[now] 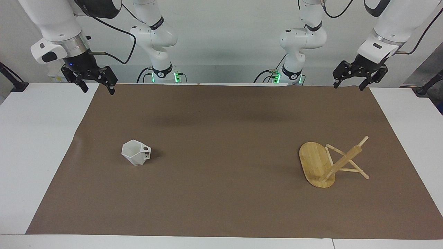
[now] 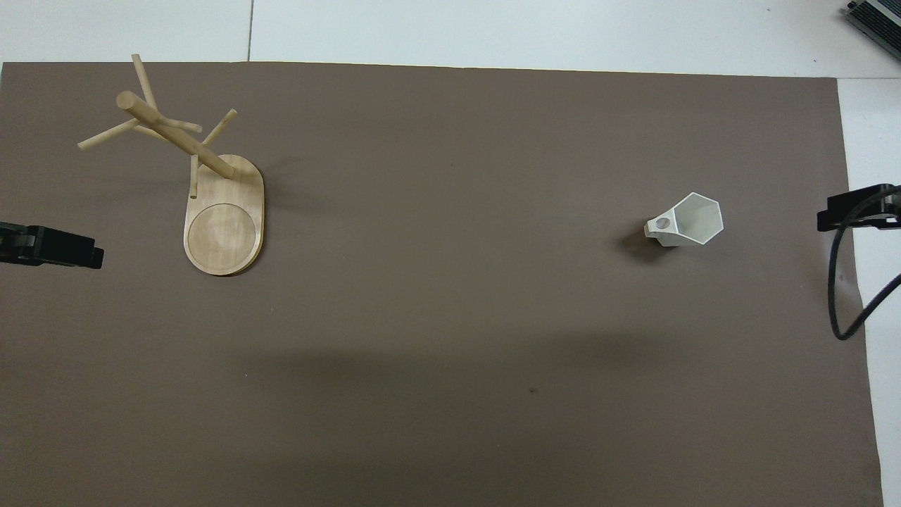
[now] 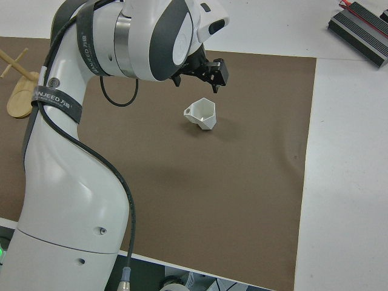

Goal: Hang cup on rack
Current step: 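Move the right gripper toward the white cup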

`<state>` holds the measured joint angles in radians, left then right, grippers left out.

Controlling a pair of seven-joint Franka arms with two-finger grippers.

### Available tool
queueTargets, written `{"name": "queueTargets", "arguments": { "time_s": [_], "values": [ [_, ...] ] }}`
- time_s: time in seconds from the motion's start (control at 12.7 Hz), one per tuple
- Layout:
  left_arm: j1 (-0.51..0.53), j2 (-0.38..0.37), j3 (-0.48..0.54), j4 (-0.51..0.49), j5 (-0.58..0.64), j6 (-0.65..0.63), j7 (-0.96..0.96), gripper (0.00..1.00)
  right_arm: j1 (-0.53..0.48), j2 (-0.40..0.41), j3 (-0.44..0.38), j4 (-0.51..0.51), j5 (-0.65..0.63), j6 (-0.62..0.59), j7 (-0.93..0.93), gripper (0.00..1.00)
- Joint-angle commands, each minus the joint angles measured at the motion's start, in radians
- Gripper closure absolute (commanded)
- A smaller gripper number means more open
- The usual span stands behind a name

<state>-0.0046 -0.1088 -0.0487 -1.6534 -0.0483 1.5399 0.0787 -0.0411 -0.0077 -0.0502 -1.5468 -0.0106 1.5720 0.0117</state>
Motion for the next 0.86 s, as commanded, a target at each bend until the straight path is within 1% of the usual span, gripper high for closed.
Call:
{"name": "queueTargets", "arguments": {
  "time_s": [0.0,0.24,0.31,0.39,0.55,0.63,0.79],
  "values": [
    [-0.001,-0.032,-0.002,-0.043,0.019,0.028,0.004,0.0,-0.003,-0.029,0.0,-0.039,0.014,0.023,-0.001,0.0],
    [-0.003,-0.031,-0.002,-0.037,0.019,0.028,0.003,0.0,0.0,-0.031,0.001,-0.041,0.014,0.022,-0.009,0.0],
    [-0.003,-0.031,-0.002,-0.039,0.019,0.022,0.001,0.0,0.0,-0.037,0.001,-0.058,0.014,0.026,-0.031,0.0],
    [-0.003,-0.032,-0.002,-0.039,0.019,0.017,0.001,0.0,0.0,-0.055,0.003,-0.1,0.015,0.06,-0.065,0.0],
    [-0.002,-0.032,-0.002,-0.042,0.019,0.016,0.001,0.0,-0.002,-0.09,0.004,-0.214,0.017,0.191,-0.107,0.0],
    [-0.002,-0.032,-0.002,-0.042,0.019,0.013,0.001,0.0,0.0,-0.095,0.004,-0.251,0.017,0.225,-0.114,0.0],
    [-0.003,-0.034,-0.002,-0.042,0.019,0.011,0.0,0.0,-0.002,-0.077,0.004,-0.272,0.017,0.27,-0.111,0.0]
  ]
}}
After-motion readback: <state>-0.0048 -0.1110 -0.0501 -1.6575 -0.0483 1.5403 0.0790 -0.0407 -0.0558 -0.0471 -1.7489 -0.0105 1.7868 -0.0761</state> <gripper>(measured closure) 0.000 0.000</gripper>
